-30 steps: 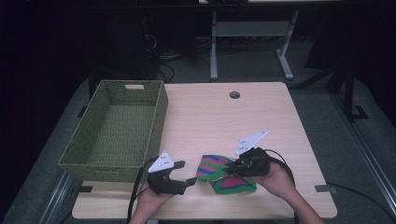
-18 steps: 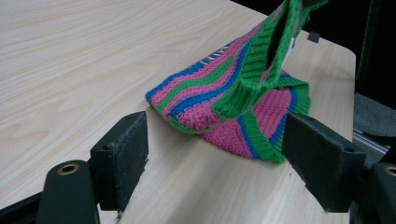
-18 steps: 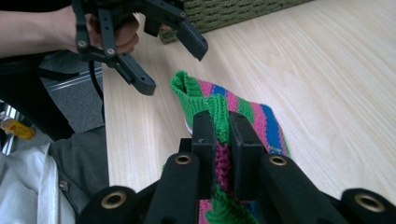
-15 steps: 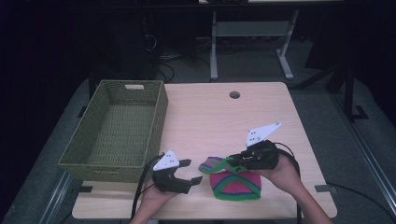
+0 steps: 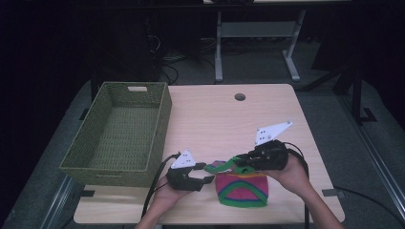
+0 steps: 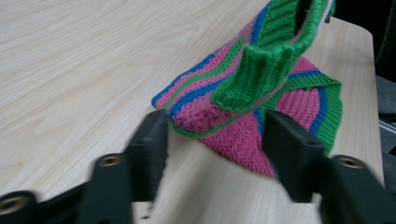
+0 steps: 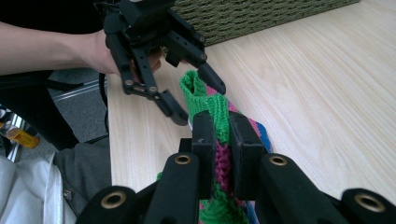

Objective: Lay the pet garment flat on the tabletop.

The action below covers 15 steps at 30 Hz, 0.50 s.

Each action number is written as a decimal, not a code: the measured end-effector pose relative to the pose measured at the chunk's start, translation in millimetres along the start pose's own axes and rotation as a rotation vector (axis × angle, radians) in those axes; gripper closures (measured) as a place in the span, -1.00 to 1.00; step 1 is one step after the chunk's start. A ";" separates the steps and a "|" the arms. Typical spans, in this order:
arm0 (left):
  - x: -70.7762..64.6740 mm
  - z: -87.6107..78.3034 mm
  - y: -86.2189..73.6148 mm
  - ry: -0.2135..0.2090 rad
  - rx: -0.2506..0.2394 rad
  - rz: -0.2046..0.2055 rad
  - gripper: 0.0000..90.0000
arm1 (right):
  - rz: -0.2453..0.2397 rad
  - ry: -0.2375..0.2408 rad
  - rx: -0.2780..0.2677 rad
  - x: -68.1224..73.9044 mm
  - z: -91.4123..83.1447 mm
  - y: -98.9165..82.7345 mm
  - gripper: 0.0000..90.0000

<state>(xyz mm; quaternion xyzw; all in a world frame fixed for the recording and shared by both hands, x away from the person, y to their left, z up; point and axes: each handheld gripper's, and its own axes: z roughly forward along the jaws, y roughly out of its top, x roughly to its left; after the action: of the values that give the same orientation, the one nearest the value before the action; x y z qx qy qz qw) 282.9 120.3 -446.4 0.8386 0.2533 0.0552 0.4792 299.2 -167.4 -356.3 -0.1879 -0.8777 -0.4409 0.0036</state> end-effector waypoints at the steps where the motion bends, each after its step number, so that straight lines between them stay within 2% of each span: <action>1: 2.3 1.6 1.7 -0.003 -0.002 -0.012 0.12 | 0.001 -0.001 0.002 -0.3 0.2 -0.5 0.82; 4: 3.2 2.3 2.9 -0.001 -0.014 -0.008 0.35 | 0.005 -0.005 0.005 -0.5 -0.3 -1.4 0.82; 5: 3.5 2.3 3.7 0.000 -0.017 -0.003 0.35 | 0.002 -0.005 0.001 -1.3 -0.9 -2.0 0.81; 9: 4.0 0.3 8.5 -0.007 -0.027 0.007 0.75 | 0.014 -0.011 -0.013 -4.6 -5.5 -4.3 0.82; 15: 6.1 -4.8 23.7 0.007 -0.052 0.027 0.83 | 0.028 -0.027 -0.030 -9.4 -12.6 -9.1 0.82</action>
<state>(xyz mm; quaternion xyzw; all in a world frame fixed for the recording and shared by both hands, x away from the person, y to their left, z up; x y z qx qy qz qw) 295.4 117.2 -425.0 0.8290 0.2422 0.0708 0.4991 302.9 -185.1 -357.3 -0.2062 -0.8681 -0.4515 -0.0050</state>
